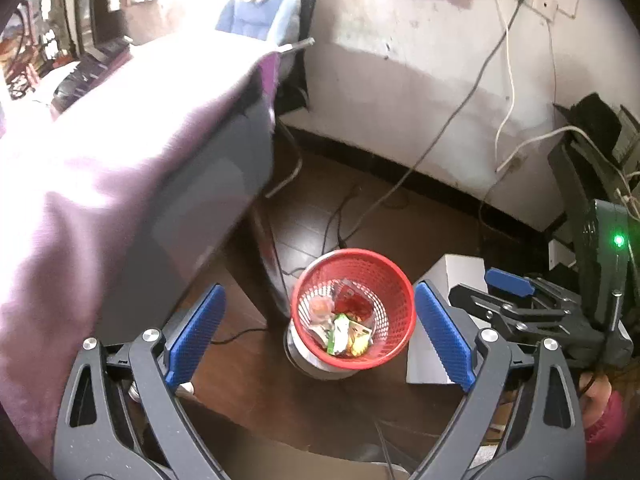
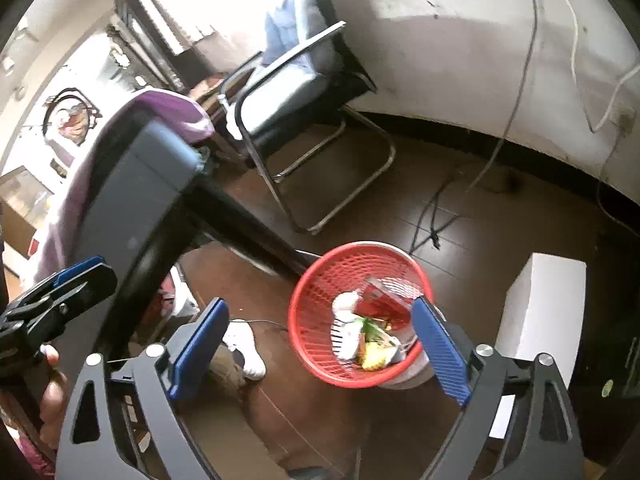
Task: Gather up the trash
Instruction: 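Move both open grippers back over the remaining trash on the table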
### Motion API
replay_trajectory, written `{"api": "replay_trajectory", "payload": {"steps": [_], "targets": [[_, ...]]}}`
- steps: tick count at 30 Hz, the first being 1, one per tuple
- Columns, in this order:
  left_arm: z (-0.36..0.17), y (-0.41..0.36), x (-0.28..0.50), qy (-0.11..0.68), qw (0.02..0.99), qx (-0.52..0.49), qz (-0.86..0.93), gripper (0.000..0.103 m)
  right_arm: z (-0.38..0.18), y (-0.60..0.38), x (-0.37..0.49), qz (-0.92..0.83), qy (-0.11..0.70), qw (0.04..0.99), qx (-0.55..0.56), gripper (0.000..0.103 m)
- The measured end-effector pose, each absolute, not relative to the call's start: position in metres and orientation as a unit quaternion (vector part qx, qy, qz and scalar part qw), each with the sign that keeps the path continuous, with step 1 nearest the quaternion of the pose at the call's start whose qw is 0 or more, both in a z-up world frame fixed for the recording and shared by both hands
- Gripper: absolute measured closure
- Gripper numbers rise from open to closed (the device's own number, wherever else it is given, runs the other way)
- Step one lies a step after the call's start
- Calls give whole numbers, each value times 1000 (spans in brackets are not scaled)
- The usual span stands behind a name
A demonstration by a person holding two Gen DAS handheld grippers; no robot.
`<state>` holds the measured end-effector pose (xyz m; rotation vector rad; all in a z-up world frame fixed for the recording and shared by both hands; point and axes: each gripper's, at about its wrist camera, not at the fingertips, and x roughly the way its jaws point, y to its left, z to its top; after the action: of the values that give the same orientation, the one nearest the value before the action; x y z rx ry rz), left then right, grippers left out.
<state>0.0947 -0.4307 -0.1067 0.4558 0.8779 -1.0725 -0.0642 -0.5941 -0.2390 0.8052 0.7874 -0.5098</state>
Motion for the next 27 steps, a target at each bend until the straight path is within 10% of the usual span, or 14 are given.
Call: {"api": "replay_trajectory", "payload": {"steps": [27], "targets": [[10, -87, 299, 306, 936, 106, -139, 7, -93, -422, 105, -29, 369, 903, 216, 6]]}}
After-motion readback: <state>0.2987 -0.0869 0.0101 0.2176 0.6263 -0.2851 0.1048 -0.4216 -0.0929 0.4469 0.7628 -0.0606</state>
